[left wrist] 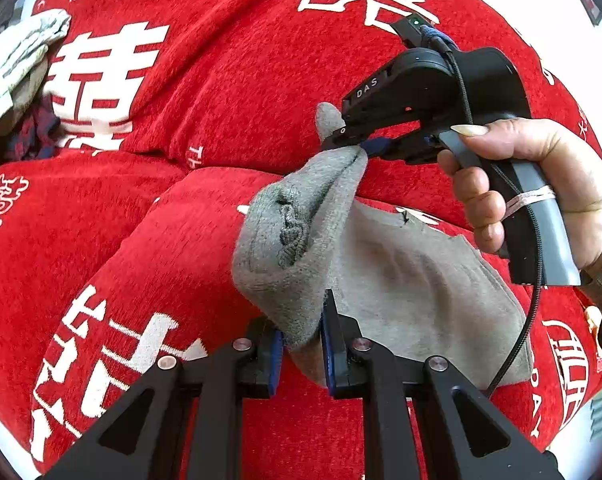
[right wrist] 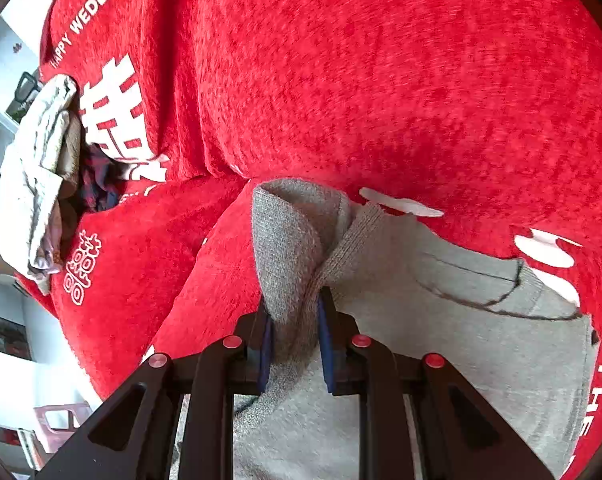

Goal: Fold small clothes
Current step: 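Grasp the folded sweater with the right gripper while the left gripper holds it, then fold the held sweater edge over onto the sweater with both grippers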

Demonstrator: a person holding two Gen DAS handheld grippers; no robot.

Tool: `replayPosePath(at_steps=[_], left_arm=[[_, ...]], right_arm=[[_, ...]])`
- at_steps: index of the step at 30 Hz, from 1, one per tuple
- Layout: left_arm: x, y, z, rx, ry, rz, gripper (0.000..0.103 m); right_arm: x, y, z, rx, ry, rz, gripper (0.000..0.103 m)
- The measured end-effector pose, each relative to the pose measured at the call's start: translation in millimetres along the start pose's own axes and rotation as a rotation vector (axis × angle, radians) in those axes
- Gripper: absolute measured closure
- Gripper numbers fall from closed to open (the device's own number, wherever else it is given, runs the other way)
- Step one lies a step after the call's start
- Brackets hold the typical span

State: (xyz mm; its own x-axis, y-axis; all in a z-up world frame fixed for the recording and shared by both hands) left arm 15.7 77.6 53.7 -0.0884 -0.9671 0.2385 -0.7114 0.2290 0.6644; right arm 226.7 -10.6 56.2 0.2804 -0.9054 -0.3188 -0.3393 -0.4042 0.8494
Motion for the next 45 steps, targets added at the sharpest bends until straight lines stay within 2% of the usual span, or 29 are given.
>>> replayPosePath(at_steps=[23,45], left_arm=[[99,11,2,0.004,-0.204,-0.009,0.085],[186,-8,30,-0.053,-0.375,-0.005,0.085]], right_arm=[[73,62,15,0.046,-0.043,-0.049,0.082],[148,102,47,0.073,-0.065,-0.079,0.082]])
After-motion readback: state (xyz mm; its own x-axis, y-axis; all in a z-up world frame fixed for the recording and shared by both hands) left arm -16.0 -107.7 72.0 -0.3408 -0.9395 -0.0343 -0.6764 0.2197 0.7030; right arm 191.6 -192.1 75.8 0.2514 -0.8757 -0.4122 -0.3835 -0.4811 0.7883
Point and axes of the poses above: each gripper's, at about its wrist camera, not at the fingertips, and y roughly against the way its jaws point, x to its right, z to its underside, the point moved 3 cm from there along -y, roughly the way its jaws point, and after that the axes turned 1 degree about z, right-handed, at the moved point
